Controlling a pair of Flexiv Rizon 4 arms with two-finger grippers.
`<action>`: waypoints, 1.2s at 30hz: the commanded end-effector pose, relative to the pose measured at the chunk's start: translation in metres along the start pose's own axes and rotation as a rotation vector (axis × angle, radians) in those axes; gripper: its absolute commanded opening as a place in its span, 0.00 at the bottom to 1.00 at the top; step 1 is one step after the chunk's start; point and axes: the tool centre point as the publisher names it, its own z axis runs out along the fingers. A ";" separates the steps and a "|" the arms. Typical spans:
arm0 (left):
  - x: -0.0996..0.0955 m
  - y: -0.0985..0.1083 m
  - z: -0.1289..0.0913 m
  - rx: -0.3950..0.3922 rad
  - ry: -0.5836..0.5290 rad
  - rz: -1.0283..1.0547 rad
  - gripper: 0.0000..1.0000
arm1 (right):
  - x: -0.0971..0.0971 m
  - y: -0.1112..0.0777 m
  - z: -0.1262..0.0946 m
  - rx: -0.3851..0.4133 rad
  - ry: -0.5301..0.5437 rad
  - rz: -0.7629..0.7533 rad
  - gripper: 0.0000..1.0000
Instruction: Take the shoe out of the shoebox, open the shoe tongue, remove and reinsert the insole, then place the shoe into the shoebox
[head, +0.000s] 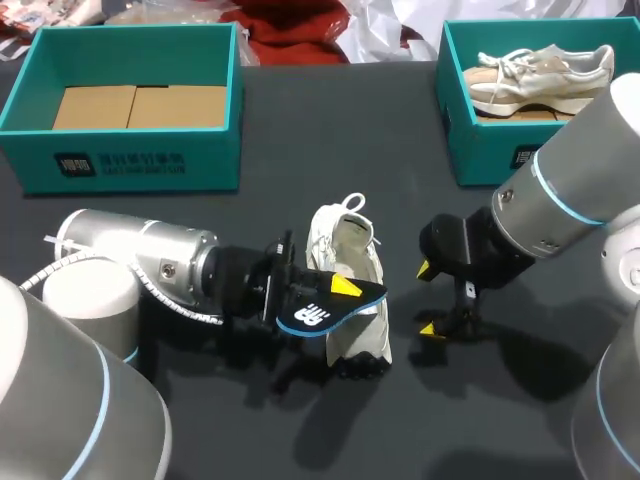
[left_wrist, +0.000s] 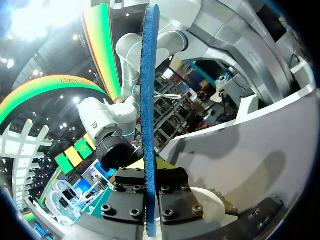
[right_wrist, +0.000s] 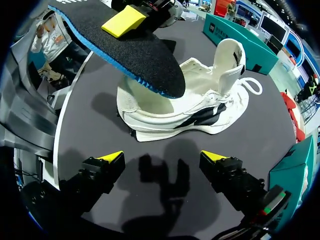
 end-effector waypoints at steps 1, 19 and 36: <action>0.001 -0.002 0.003 -0.007 -0.006 0.009 0.00 | -0.009 0.005 0.013 0.004 0.004 0.006 1.00; 0.021 0.000 0.013 -0.054 -0.008 0.016 0.00 | -0.006 0.015 0.026 -0.023 0.015 0.032 1.00; 0.034 -0.003 0.018 -0.071 -0.031 0.025 0.00 | -0.001 0.020 0.029 -0.027 0.022 0.021 1.00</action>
